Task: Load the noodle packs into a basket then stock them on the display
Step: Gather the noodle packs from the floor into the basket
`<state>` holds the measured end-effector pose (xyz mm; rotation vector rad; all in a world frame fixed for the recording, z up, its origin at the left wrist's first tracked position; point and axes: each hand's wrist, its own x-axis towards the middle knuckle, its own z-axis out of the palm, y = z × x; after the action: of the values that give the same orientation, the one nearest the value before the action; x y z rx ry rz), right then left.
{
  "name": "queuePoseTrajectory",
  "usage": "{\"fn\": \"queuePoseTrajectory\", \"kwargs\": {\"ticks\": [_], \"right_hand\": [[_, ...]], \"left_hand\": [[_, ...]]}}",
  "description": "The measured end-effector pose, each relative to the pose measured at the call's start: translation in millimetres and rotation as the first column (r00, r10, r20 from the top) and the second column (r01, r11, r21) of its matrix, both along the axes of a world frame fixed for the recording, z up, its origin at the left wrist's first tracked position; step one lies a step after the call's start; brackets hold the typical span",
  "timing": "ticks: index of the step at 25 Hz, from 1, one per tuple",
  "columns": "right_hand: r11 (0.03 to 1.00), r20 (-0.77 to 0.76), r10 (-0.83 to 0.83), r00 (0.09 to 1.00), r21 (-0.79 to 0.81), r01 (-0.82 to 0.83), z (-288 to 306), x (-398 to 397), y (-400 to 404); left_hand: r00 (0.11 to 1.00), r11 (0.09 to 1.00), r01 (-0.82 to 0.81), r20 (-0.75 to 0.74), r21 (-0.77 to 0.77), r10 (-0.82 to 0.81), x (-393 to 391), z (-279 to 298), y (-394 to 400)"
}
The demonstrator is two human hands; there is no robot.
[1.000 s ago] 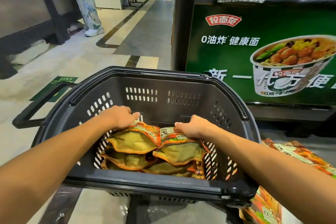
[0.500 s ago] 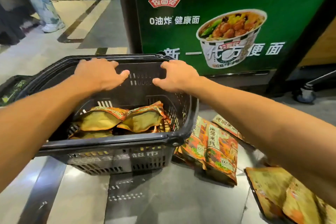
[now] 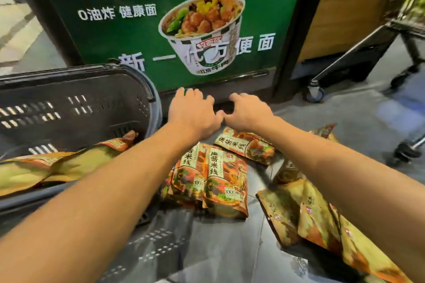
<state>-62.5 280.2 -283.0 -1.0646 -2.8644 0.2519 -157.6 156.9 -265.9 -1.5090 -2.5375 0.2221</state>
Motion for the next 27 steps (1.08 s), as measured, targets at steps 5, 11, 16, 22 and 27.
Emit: {"fn": "queuePoseTrajectory", "kwargs": {"ticks": [5, 11, 16, 22, 27], "right_hand": [[0.978, 0.149, -0.077, 0.986, -0.18, 0.104, -122.2, 50.4, 22.6], [0.9, 0.276, -0.152, 0.949, -0.358, 0.249, -246.5, 64.5, 10.5], [0.85, 0.321, -0.227, 0.92, -0.395, 0.348, -287.9, 61.8, -13.0], [0.688, 0.237, -0.465, 0.853, -0.509, 0.517, -287.5, 39.9, -8.2], [0.463, 0.274, -0.578, 0.769, -0.665, 0.585, -276.2, 27.5, 7.6]], "left_hand": [[0.947, 0.967, -0.172, 0.239, -0.186, 0.214, -1.1, -134.6, 15.9], [0.841, 0.889, -0.341, 0.324, -0.304, 0.433, -27.3, -235.5, -8.4], [0.805, 0.857, -0.388, 0.328, -0.338, 0.494, -26.3, -270.6, -23.4], [0.471, 0.755, -0.636, 0.692, -0.163, 0.546, -44.9, -269.6, -3.0], [0.183, 0.687, -0.707, 0.896, -0.166, 0.404, -47.7, -277.7, -4.9]]}}
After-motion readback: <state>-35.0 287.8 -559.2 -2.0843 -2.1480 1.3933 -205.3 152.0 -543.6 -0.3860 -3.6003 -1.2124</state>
